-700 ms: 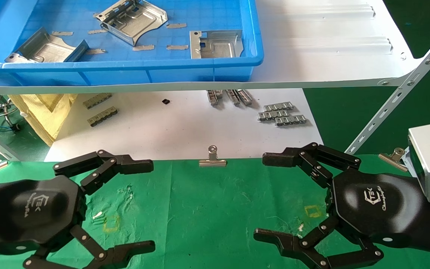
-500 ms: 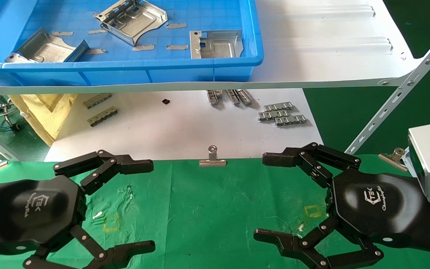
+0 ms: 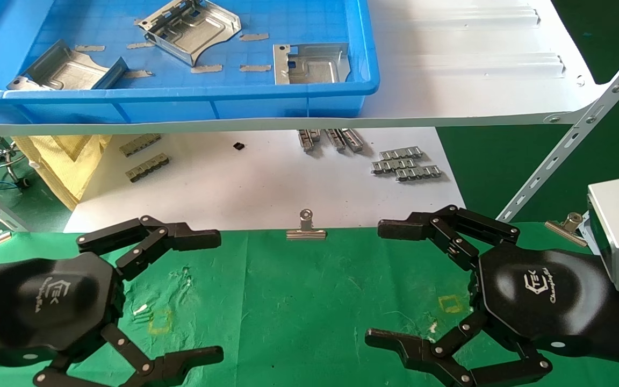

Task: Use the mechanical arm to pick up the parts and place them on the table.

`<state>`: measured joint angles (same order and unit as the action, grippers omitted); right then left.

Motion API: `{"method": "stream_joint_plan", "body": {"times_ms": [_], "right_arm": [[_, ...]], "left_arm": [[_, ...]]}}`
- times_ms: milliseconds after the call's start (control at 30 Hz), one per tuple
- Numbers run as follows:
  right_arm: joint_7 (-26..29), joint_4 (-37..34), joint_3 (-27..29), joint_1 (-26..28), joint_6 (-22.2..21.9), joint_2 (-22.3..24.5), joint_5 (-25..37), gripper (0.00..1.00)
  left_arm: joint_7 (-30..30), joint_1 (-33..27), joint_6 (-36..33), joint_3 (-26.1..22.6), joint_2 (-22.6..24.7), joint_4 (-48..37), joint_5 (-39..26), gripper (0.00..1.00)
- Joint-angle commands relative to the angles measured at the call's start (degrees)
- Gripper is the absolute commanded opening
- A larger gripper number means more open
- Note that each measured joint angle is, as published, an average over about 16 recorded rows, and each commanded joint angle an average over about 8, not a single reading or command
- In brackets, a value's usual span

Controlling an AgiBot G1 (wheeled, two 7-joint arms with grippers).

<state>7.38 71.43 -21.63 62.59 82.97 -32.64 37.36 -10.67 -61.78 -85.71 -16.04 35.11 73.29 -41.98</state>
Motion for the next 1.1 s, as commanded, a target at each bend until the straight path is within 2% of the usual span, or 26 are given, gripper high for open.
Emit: {"method": "stream_joint_plan", "body": {"times_ms": [33, 133, 1100], "right_arm": [[0.0, 0.0, 0.0, 0.0, 0.0, 0.0, 0.0, 0.38], [0.0, 0.0, 0.0, 0.0, 0.0, 0.0, 0.0, 0.0], [0.0, 0.0, 0.0, 0.0, 0.0, 0.0, 0.0, 0.0]], "left_arm": [[0.0, 0.0, 0.0, 0.0, 0.0, 0.0, 0.0, 1.0], [0.0, 0.0, 0.0, 0.0, 0.0, 0.0, 0.0, 1.0], [0.0, 0.0, 0.0, 0.0, 0.0, 0.0, 0.0, 1.0]]}}
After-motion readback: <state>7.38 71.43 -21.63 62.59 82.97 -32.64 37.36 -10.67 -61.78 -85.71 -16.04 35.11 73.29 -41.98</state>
